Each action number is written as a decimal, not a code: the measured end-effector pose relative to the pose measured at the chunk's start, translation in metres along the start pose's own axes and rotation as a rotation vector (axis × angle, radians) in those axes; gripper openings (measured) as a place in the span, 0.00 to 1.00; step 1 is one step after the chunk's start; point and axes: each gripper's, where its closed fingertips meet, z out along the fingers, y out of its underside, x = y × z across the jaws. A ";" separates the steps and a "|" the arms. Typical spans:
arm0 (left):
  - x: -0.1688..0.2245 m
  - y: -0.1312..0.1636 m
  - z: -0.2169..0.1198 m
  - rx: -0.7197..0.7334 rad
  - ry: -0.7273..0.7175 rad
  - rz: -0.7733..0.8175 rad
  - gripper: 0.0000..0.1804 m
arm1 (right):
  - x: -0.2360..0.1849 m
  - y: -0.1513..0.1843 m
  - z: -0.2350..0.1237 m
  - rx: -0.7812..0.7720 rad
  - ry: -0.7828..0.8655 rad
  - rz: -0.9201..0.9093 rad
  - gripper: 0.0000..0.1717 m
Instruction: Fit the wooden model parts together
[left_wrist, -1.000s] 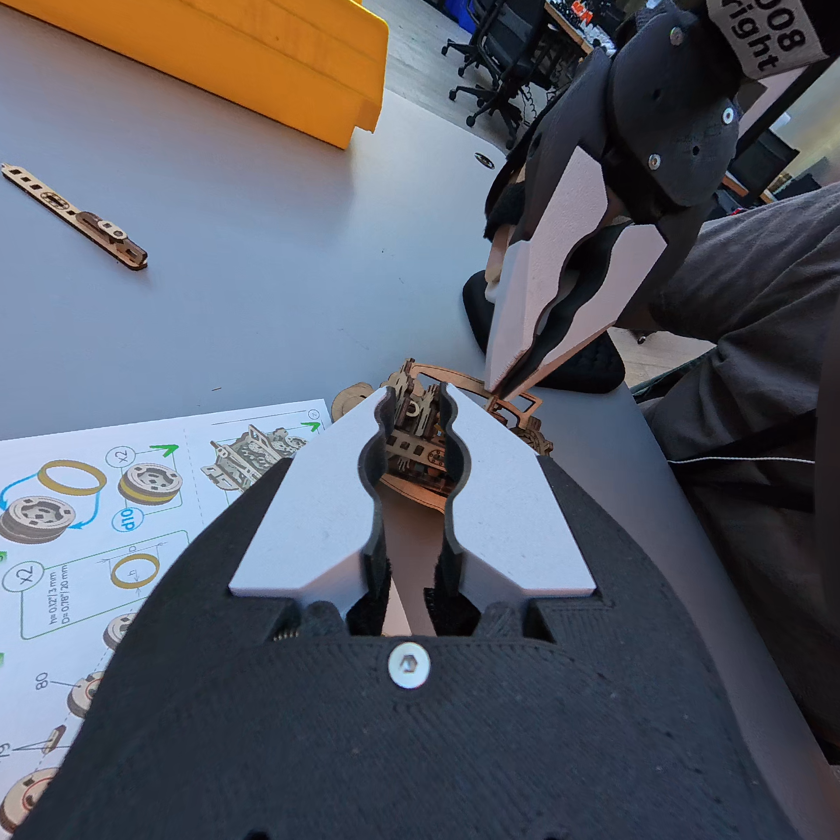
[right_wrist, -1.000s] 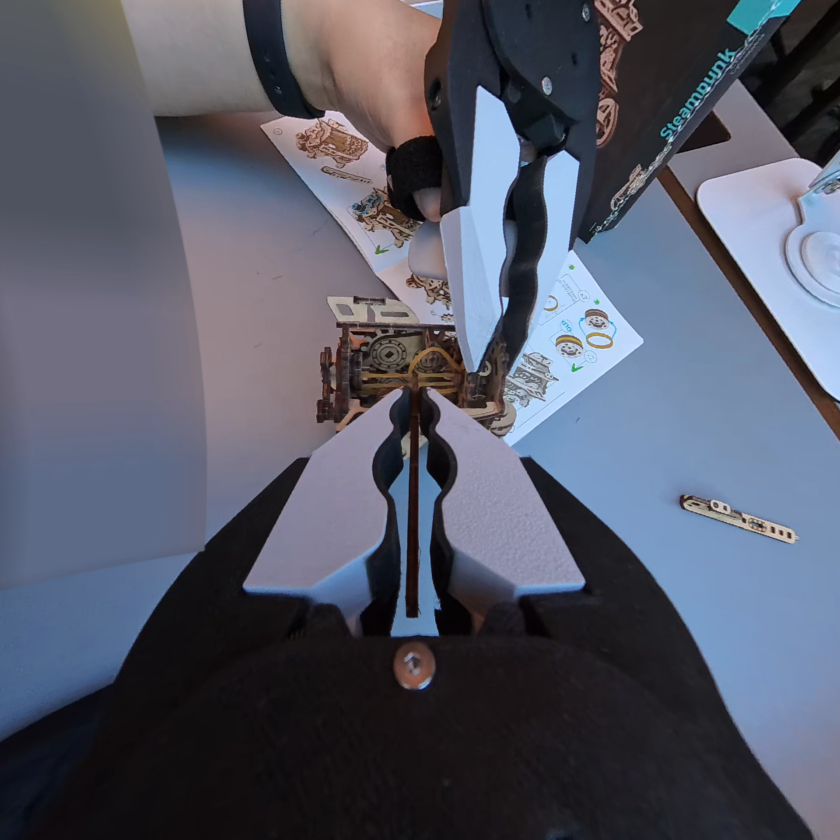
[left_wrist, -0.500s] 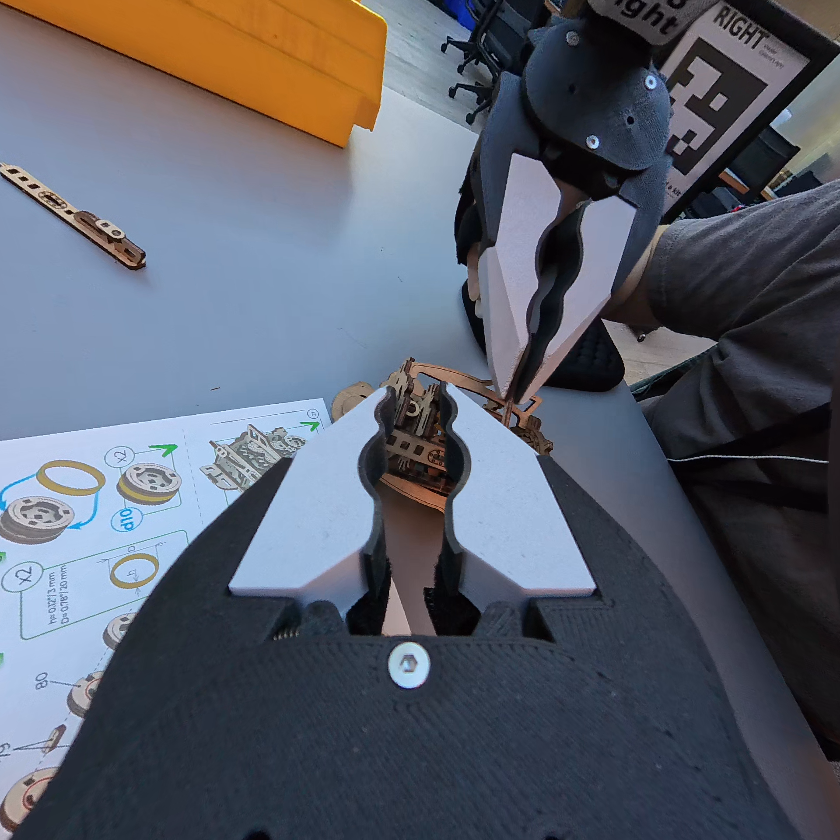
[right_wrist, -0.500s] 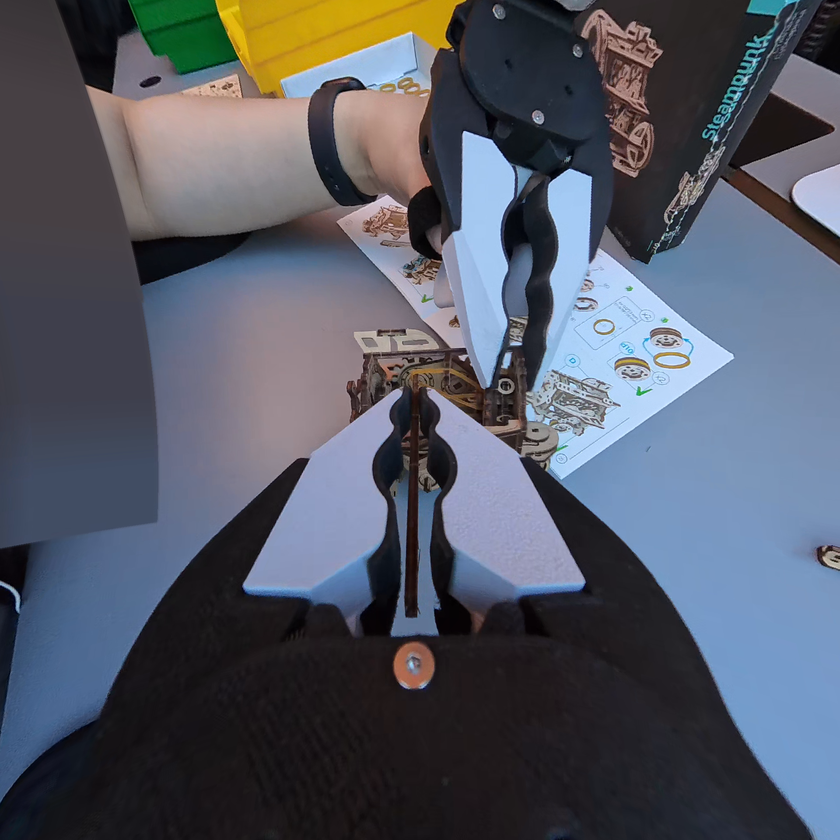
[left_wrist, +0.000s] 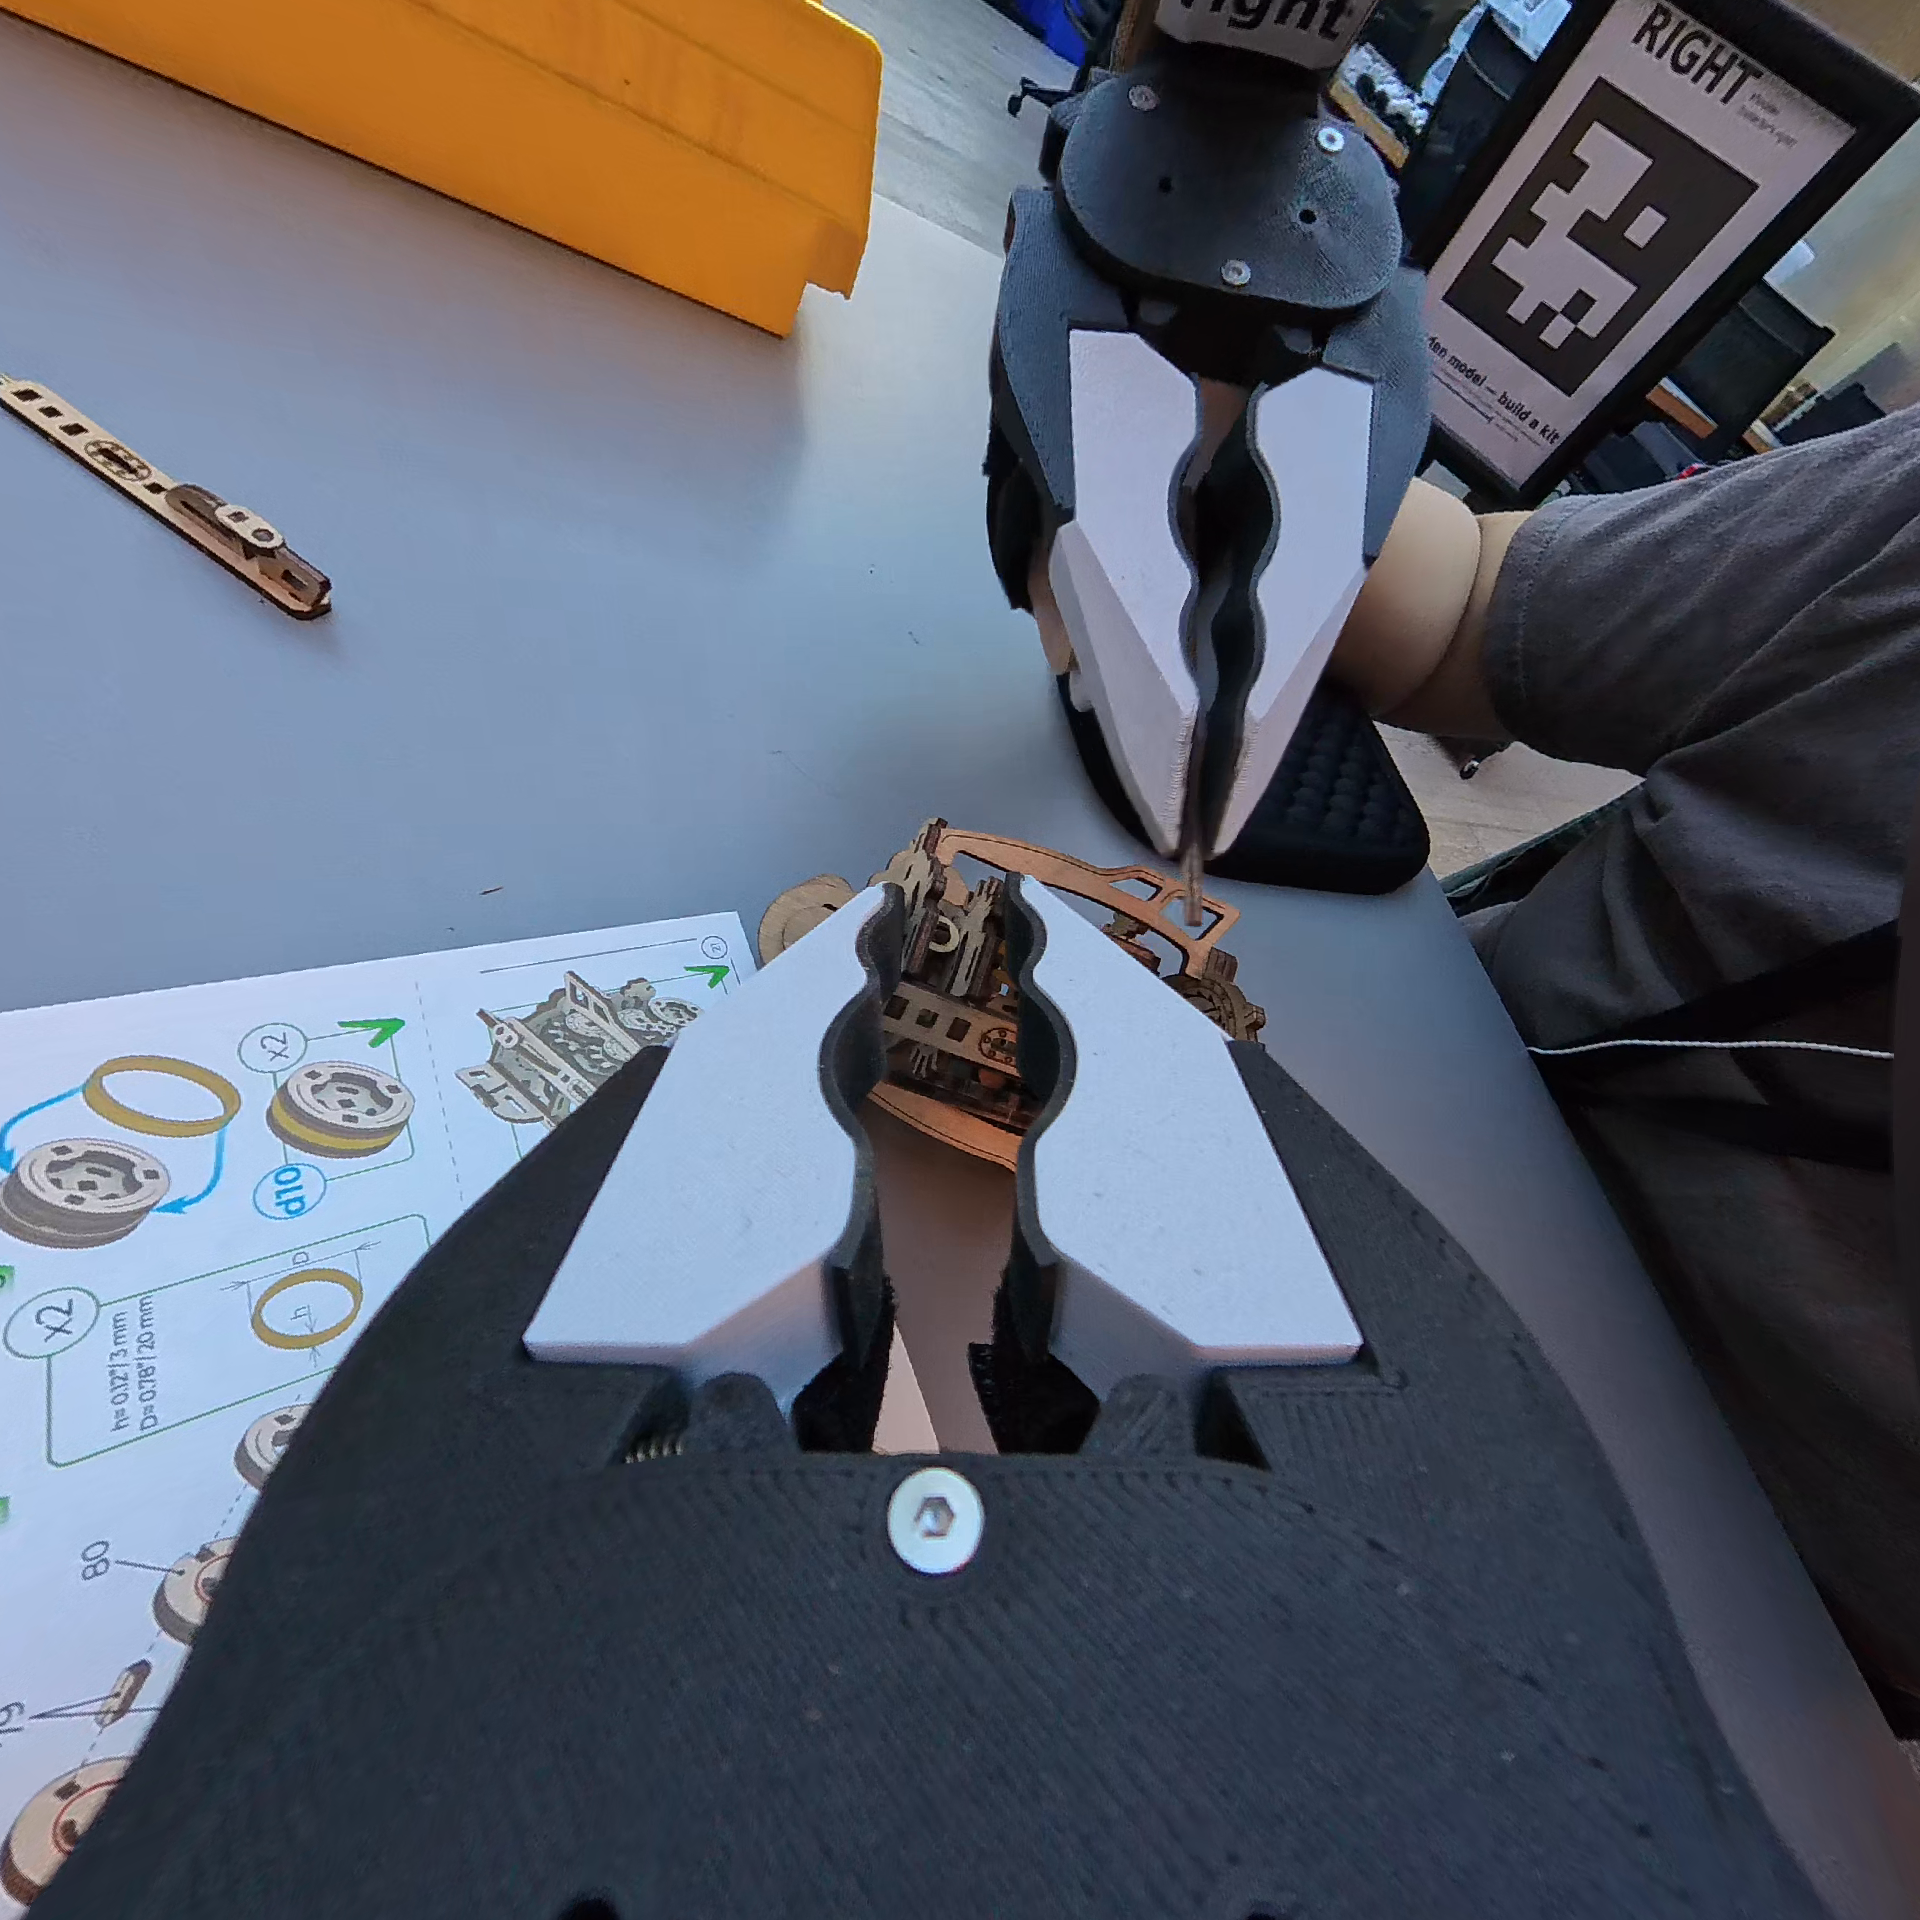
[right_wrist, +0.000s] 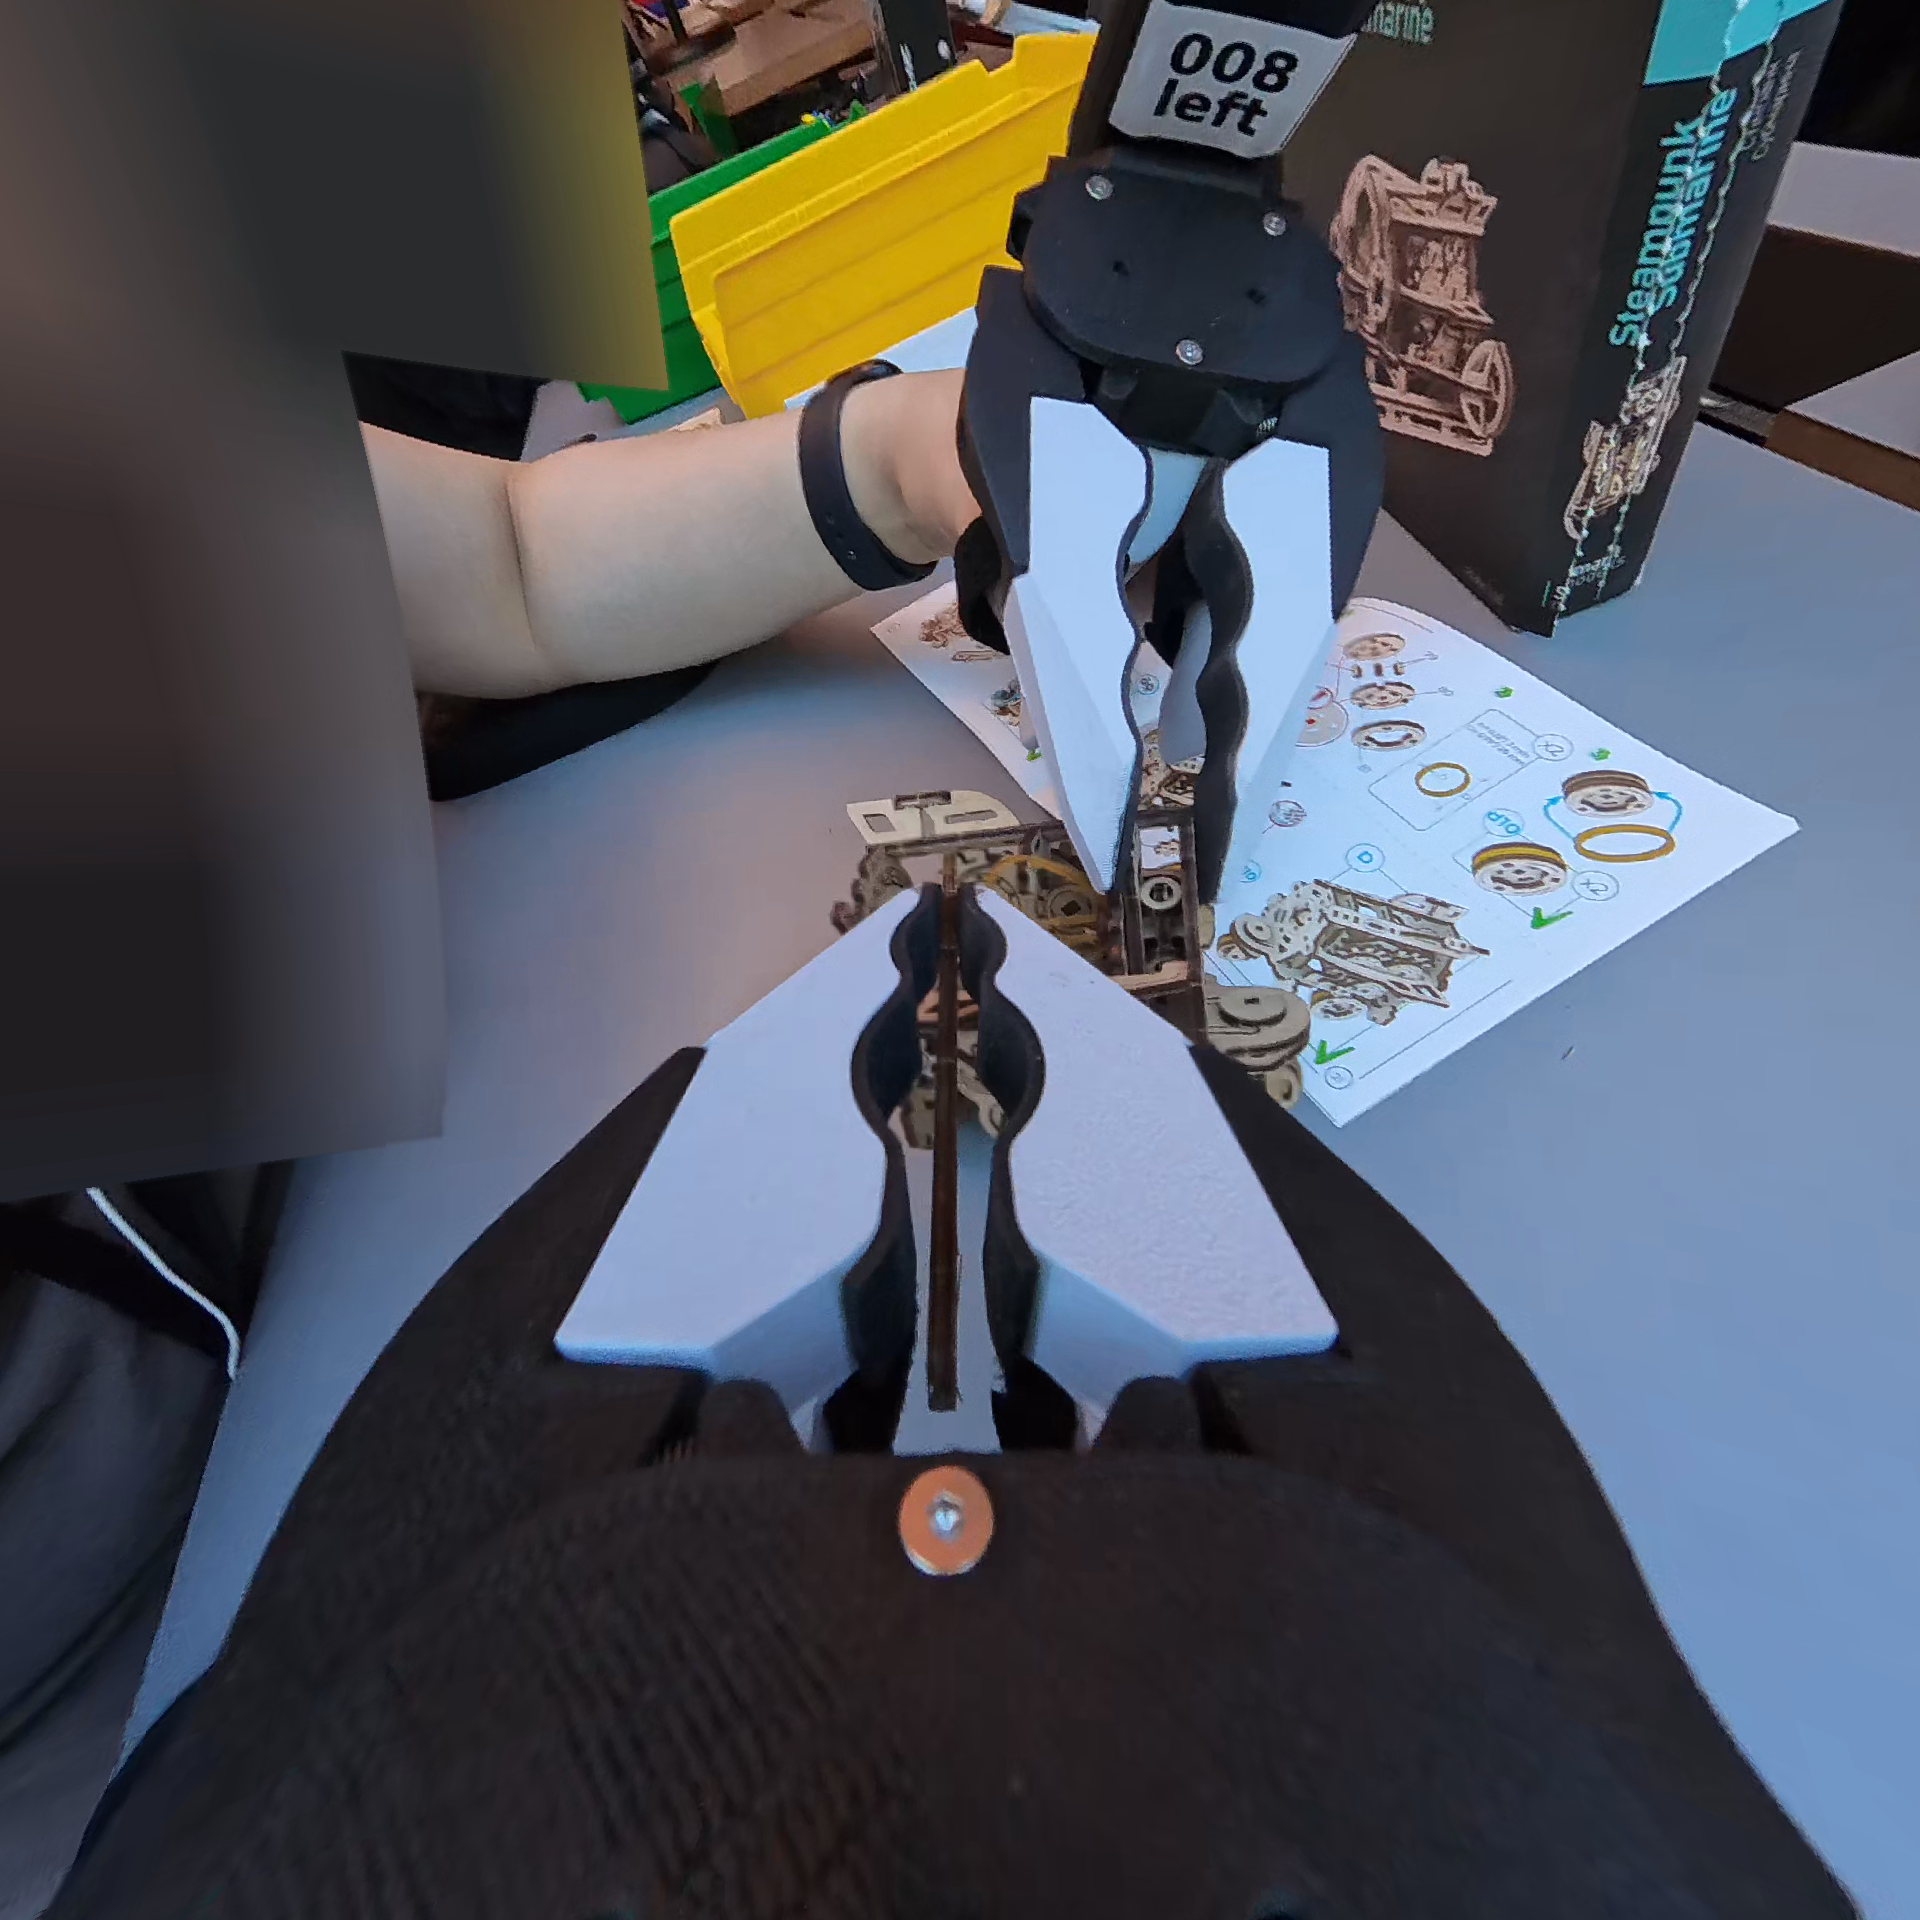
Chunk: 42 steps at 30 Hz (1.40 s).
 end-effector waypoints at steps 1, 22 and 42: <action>0.000 0.000 0.000 -0.001 0.000 -0.001 0.09 | -0.002 -0.003 -0.001 0.020 -0.019 0.010 0.00; -0.001 -0.001 0.000 0.009 -0.005 -0.003 0.09 | 0.025 0.001 0.012 -0.212 0.337 -0.325 0.00; 0.018 -0.005 -0.020 0.061 0.088 0.092 0.31 | 0.024 0.008 0.009 -0.213 0.231 -0.169 0.00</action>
